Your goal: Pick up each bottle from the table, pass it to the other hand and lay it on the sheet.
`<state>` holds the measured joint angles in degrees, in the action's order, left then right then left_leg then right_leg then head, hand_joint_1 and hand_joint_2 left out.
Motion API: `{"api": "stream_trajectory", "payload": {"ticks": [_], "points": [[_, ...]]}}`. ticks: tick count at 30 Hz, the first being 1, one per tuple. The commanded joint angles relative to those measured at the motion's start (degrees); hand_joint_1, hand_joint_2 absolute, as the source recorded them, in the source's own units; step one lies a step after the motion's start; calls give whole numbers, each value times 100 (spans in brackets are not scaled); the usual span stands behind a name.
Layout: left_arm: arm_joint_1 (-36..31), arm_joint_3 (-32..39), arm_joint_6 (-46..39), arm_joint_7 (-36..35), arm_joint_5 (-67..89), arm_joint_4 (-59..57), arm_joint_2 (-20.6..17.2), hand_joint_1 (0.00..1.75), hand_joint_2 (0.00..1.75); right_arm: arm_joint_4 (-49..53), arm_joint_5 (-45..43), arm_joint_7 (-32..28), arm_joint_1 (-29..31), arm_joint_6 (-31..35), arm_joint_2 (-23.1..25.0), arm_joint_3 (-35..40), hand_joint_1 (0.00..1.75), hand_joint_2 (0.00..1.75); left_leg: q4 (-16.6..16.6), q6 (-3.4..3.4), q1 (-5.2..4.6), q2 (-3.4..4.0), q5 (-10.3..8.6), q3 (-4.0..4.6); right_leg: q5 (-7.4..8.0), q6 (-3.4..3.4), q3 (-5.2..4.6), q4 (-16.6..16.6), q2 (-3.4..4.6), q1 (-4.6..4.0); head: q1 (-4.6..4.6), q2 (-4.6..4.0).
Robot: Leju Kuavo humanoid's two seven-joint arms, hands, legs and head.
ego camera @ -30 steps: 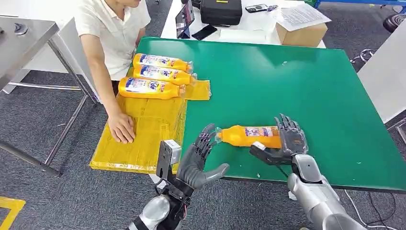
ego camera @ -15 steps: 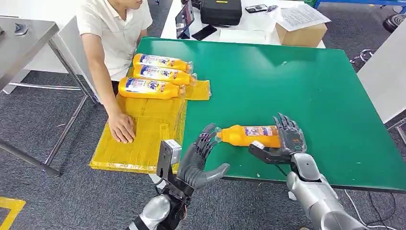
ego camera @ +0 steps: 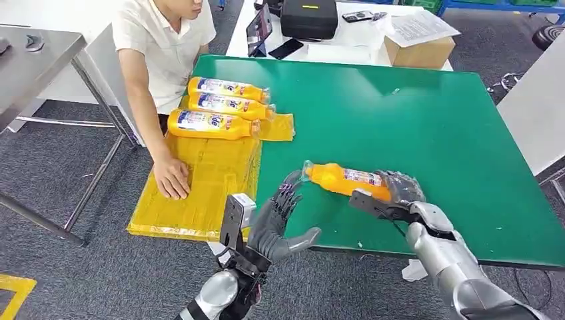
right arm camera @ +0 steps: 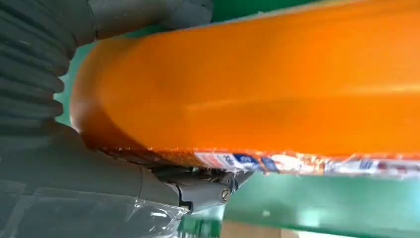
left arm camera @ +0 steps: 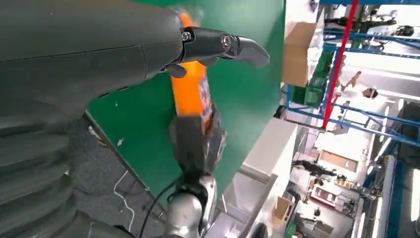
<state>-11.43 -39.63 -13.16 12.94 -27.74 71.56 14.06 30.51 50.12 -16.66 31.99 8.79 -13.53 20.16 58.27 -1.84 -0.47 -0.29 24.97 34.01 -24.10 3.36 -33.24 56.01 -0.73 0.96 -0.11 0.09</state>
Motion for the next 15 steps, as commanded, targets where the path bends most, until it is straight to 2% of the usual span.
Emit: {"api": "stream_trajectory", "payload": {"ticks": [1,2,7,10,12,14,15], "points": [[-107,-88,-27,36,7,-151,-214,0,175,171,-803,-346,-984,-584,-141,-549,175,175,-22,12,16,-28,0,-32,-1,-21,50,-33,-24,-16,0,0],[-105,-87,-26,36,7,-150,-216,0,175,178,-804,-346,-974,-588,-137,-547,175,175,-10,4,12,-9,16,-51,-7,-16,62,-21,-11,-12,4,0],[-60,-56,-15,54,21,-40,-236,0,175,415,-841,-291,-1083,-512,-203,-444,175,175,-20,17,16,-23,14,-56,0,-28,67,-37,-21,-16,2,0],[-2,7,-146,161,110,-17,-224,0,175,783,-1227,-587,-1235,-470,-99,-581,175,175,-11,8,12,-10,23,-70,-7,-19,80,-32,-9,-13,0,0],[130,125,-532,386,333,-90,-226,0,175,1388,-1620,-790,-1486,-482,62,-747,175,175,-12,8,12,-5,24,-74,-7,-20,84,-33,-3,-13,2,0],[349,352,-1136,795,699,-279,-312,0,175,2468,-1915,-744,-1975,-410,174,-832,175,175,-25,15,16,2,22,-75,-2,-27,86,-44,5,-16,2,0],[472,492,-1308,942,802,-352,-320,0,175,2921,-2039,-675,-2186,-414,217,-851,175,175,-20,9,12,15,29,-80,-5,-21,142,-38,16,-13,0,0]]}}
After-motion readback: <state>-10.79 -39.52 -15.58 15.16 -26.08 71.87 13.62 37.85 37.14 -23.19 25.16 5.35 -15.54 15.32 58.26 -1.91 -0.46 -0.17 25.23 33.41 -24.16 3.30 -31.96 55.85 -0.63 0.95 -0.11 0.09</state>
